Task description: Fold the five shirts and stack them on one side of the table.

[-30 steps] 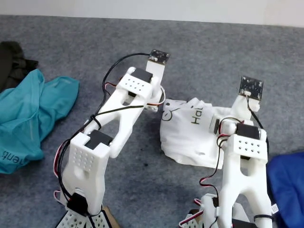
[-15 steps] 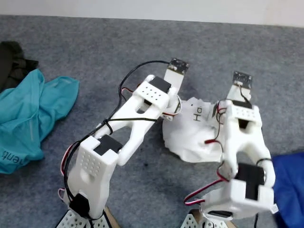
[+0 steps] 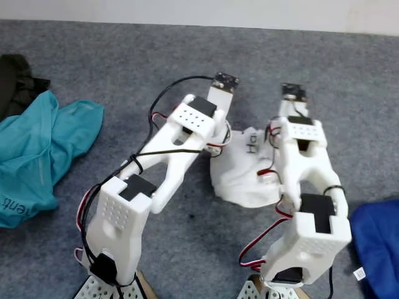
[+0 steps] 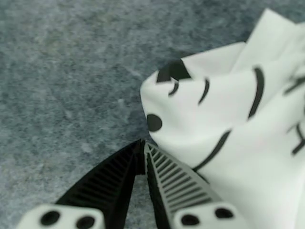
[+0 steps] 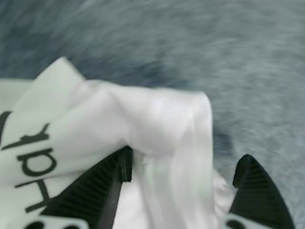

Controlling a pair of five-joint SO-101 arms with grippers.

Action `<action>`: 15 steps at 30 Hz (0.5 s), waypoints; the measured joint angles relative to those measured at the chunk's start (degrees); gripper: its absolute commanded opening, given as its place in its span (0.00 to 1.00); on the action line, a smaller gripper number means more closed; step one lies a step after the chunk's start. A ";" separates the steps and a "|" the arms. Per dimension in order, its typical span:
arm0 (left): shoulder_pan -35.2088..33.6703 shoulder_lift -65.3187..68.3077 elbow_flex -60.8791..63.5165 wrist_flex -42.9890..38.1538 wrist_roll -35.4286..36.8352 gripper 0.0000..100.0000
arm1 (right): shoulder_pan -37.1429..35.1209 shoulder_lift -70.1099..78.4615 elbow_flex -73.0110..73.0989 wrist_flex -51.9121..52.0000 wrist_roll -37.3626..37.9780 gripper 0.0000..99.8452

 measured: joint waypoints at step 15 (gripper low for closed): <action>-1.32 0.00 0.00 0.00 0.00 0.01 | -0.09 5.36 -5.27 3.25 2.11 0.01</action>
